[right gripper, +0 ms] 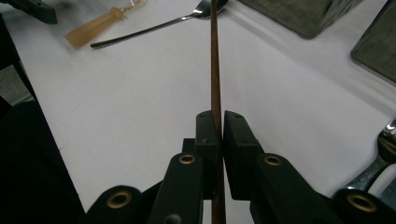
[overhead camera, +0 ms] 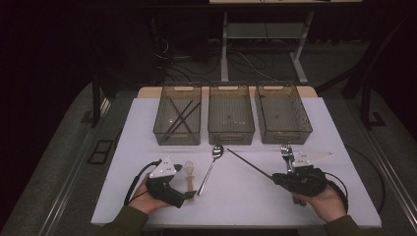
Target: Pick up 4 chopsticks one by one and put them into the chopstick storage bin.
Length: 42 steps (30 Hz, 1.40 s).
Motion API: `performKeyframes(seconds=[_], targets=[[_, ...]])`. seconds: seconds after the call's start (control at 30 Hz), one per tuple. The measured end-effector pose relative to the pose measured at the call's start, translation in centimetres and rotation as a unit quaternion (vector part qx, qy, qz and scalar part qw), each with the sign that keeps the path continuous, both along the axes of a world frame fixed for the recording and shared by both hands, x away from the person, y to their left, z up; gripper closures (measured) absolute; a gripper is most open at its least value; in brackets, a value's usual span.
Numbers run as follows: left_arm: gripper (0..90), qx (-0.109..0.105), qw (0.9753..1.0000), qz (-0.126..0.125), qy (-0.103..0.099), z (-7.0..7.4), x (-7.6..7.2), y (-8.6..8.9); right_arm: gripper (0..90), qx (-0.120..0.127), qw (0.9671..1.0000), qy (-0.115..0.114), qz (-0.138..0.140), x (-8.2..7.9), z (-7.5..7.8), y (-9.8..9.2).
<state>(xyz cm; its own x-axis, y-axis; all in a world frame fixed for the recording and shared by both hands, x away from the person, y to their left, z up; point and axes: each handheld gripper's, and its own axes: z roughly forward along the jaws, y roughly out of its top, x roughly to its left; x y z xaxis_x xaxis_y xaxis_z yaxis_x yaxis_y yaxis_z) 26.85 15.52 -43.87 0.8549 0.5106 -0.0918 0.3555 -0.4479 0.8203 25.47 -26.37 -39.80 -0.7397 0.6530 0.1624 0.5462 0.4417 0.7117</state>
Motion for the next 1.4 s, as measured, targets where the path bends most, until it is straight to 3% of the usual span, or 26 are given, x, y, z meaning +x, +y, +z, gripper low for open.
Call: performKeyframes(seconds=[0.47,1.4], targets=[[0.0,0.000,1.0000,-0.001,-0.001,0.0,0.1,0.0,84.7,0.018,0.9998,-0.011,-0.005,1.8,1.8,1.2],[0.0,-0.003,1.0000,-0.001,0.000,0.1,0.1,0.2,84.6,0.041,0.9985,-0.032,-0.015,7.6,4.1,6.7]])
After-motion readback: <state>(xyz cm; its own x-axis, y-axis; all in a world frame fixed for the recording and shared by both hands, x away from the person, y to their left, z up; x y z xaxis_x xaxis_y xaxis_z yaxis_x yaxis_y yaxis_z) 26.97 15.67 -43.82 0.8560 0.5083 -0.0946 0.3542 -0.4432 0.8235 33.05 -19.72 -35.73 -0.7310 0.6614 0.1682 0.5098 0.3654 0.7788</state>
